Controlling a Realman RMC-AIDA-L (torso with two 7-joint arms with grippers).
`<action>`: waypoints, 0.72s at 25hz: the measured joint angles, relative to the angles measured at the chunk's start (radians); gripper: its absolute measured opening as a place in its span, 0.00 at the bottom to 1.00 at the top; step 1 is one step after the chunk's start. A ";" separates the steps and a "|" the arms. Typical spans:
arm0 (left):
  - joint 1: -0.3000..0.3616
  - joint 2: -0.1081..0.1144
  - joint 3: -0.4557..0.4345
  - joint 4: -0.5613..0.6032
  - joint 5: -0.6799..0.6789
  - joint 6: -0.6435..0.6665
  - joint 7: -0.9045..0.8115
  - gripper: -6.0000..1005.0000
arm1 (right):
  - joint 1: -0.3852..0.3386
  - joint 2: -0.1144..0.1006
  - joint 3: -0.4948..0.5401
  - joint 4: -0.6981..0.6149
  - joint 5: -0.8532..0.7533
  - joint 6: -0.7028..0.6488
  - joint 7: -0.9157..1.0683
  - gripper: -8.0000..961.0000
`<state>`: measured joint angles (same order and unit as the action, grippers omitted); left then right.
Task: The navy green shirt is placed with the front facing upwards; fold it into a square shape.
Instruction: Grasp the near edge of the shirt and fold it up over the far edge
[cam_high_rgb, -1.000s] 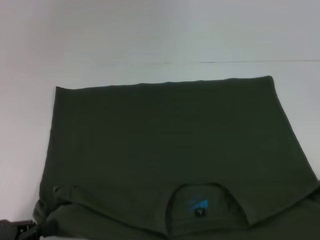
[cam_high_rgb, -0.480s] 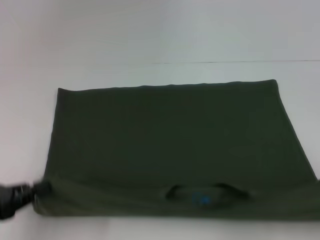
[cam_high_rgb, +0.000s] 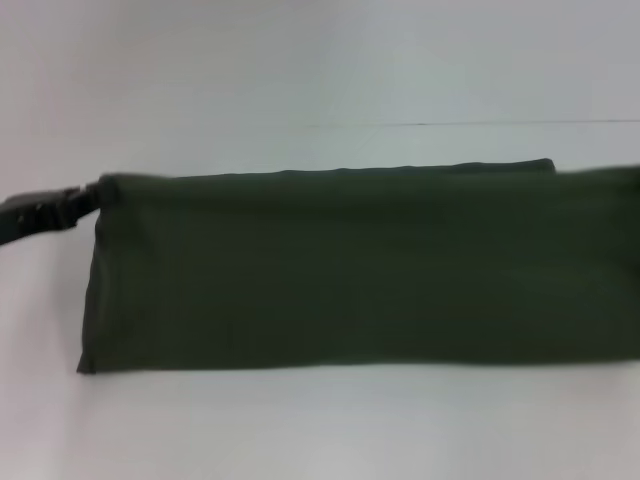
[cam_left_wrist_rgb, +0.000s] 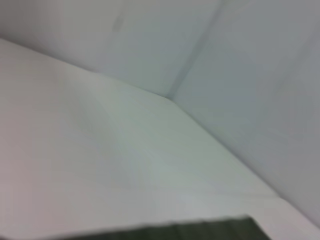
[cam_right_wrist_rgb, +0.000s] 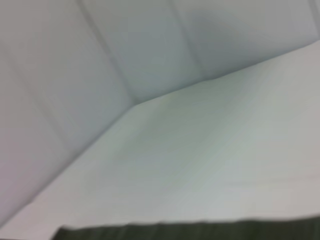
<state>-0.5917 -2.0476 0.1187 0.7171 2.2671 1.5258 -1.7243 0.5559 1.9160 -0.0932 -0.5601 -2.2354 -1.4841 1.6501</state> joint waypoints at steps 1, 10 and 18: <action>-0.024 -0.001 0.001 -0.017 0.000 -0.057 -0.001 0.07 | 0.022 0.000 -0.005 0.017 0.000 0.047 -0.004 0.06; -0.135 -0.034 0.036 -0.128 -0.031 -0.456 0.032 0.07 | 0.188 0.054 -0.065 0.160 0.001 0.478 -0.086 0.06; -0.143 -0.064 0.142 -0.140 -0.126 -0.588 0.058 0.08 | 0.230 0.090 -0.075 0.194 0.044 0.596 -0.156 0.06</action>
<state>-0.7347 -2.1118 0.2606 0.5776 2.1409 0.9383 -1.6661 0.7857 2.0059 -0.1682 -0.3661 -2.1915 -0.8885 1.4941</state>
